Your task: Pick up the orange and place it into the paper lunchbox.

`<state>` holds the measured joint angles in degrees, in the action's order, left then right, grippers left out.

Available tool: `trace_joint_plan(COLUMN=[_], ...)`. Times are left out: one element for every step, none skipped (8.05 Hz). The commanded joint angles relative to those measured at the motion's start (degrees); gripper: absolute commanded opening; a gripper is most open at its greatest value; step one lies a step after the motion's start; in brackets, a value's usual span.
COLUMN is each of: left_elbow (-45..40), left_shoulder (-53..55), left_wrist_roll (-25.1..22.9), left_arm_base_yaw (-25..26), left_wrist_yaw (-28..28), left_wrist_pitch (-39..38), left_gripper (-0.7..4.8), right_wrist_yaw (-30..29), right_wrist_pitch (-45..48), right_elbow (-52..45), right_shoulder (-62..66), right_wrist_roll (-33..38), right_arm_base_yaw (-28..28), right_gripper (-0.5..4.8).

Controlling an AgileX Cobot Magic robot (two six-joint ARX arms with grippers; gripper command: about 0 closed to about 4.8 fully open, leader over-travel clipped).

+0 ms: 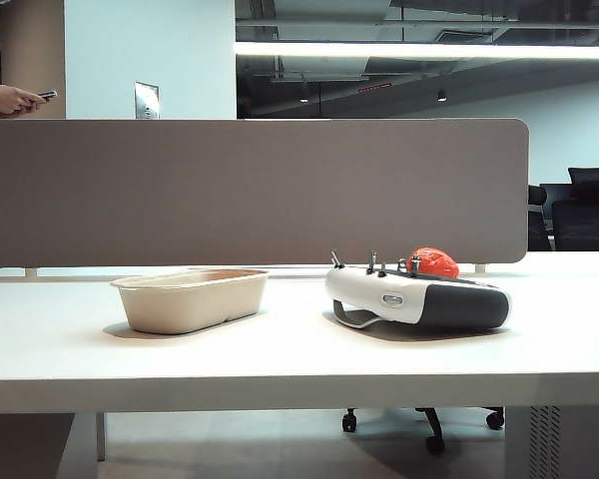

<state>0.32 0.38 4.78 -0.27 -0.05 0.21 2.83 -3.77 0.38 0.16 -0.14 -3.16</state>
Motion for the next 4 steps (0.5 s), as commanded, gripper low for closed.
trace_joint_plan(left_elbow=[-0.04, -0.04, -0.04, -0.02], left_shoulder=[-0.2, -0.2, -0.2, -0.2], left_wrist_roll=[0.15, 0.15, 0.15, 0.13], left_arm_base_yaw=[-0.02, -0.04, -0.02, -0.02], left_wrist_yaw=[0.04, 0.04, 0.02, 0.04], left_wrist_pitch=[0.7, 0.61, 0.61, -0.61], left_gripper=[-0.05, -0.05, -0.06, -0.05], right_wrist_yaw=[-1.51, -1.51, -1.51, -1.51], right_wrist_pitch=[1.07, 1.07, 1.05, 1.07], right_elbow=[-0.13, -0.13, -0.13, -0.13], right_shoulder=[-0.04, -0.04, -0.04, -0.04], right_wrist_roll=[0.2, 0.2, 0.2, 0.2], right_arm_base_yaw=[-0.07, -0.07, -0.07, -0.07], right_gripper=[-0.05, -0.05, -0.05, -0.05])
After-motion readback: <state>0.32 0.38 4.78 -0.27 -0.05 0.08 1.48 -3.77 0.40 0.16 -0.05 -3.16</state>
